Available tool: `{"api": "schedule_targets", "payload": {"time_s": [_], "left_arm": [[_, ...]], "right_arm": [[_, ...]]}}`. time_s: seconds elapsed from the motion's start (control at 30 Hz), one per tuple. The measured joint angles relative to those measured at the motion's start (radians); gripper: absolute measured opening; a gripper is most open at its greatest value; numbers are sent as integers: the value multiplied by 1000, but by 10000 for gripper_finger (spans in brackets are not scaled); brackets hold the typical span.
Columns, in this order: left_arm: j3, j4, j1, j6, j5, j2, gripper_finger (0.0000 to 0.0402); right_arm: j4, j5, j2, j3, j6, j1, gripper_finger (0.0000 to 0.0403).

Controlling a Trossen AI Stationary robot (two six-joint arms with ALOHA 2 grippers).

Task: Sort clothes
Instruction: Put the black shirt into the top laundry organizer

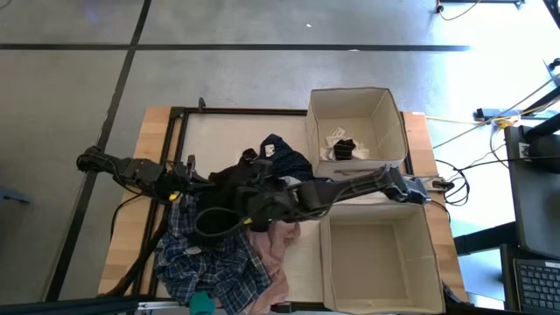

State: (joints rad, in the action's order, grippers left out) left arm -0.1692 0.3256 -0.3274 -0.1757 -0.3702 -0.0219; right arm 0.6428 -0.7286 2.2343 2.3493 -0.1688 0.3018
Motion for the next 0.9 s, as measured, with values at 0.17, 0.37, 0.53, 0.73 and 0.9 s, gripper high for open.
{"api": "schedule_targets", "payload": {"time_s": [0.17, 0.37, 0.53, 0.73, 0.9], "left_arm": [[0, 0, 0, 2, 0, 0, 1], [0, 0, 0, 0, 0, 0, 1], [0, 0, 0, 0, 0, 0, 1], [0, 0, 0, 0, 0, 0, 1], [0, 0, 0, 0, 0, 0, 1]], "right_arm": [[24, -65, -66, 0, -1, 7, 4], [43, -163, -136, 0, -25, 7, 6], [42, -250, -198, 0, -70, 7, 4], [39, -373, -280, 0, -129, 6, 4], [-9, -499, -352, 0, -215, 5, 5]]}}
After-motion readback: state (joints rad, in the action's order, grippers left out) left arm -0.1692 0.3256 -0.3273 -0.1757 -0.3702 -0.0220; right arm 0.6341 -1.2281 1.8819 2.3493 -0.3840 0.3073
